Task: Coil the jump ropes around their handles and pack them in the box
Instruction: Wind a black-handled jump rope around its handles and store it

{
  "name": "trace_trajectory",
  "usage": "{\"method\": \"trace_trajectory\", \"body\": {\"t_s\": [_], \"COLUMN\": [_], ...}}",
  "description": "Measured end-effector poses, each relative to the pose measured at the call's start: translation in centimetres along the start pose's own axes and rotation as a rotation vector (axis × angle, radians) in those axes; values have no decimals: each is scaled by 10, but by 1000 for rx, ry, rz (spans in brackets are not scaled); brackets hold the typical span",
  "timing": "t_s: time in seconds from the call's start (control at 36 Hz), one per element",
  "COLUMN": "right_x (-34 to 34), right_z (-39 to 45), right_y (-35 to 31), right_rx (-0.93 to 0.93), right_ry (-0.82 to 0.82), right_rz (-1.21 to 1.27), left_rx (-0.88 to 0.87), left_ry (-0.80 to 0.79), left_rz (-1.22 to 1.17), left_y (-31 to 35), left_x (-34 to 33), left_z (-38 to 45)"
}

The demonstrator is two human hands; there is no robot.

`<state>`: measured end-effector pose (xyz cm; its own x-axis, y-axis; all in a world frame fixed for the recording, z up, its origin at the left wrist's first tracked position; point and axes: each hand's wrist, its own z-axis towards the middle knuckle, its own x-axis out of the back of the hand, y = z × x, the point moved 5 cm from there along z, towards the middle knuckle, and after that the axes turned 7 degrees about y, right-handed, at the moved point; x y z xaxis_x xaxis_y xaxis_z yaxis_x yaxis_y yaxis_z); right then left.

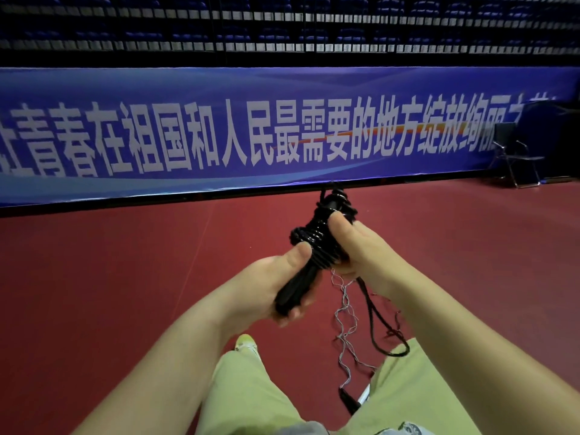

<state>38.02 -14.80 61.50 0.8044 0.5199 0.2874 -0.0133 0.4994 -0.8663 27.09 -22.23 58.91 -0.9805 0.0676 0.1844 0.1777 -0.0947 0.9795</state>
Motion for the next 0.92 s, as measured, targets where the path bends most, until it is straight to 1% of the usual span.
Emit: {"method": "trace_trajectory", "body": {"t_s": [0.06, 0.11, 0.14, 0.22, 0.31, 0.36, 0.39, 0.44, 0.5, 0.53, 0.58, 0.61, 0.64, 0.69, 0.72, 0.75, 0.81, 0.86, 0.92], "right_x": [0, -2, -3, -7, -10, -6, -6, -8, -8, -7, -8, -12, -11, -10, -9, -8, -5, 0, 0], "right_z": [1, 3, 4, 5, 5, 7, 5, 4, 3, 6, 4, 3, 2, 2, 2, 2, 1, 1, 0], "right_y": [4, 10, 13, 17, 12, 22, 26, 31, 31, 36, 34, 30, 30, 30, 31, 29, 26, 30, 30], "right_rx": [2, -21, -48, -126, -84, -168, -239, -306, -316, -313, -232, -201, -192, -146, -135, -136, -182, -254, -263], "right_ry": [19, 25, 19, 38, 51, 202, 268, 262, 274, 247, 196, 128, 96, 94, 95, 109, 134, 150, 138], "right_rz": [-117, -261, -307, -341, -482, -353, -294, -304, -355, -365, -417, -471, -444, -424, -389, -344, -268, -202, -172], "left_rx": [-65, -83, -81, -83, -56, -5, 17, 48, 59, 64, 63, 67, 79, 119, 126, 115, 69, 37, -17], "left_ry": [121, 223, 264, 343, 385, 394, 394, 389, 393, 390, 335, 281, 214, 97, 72, 68, 123, 216, 303], "left_rz": [240, 451, 520, 665, 785, 860, 876, 874, 872, 861, 783, 711, 595, 248, 107, 13, -57, -25, 113], "left_y": [4, 6, 5, 2, 1, -4, -7, -14, -18, -20, -21, -21, -21, -25, -27, -26, -24, -21, -18], "left_x": [3, 8, 11, 13, 17, 21, 23, 23, 23, 23, 23, 22, 20, 17, 18, 17, 15, 16, 20], "left_z": [0, 0, 0, 0, 2, 6, 8, 11, 11, 11, 11, 11, 9, 6, 5, 5, 5, 7, 10]}}
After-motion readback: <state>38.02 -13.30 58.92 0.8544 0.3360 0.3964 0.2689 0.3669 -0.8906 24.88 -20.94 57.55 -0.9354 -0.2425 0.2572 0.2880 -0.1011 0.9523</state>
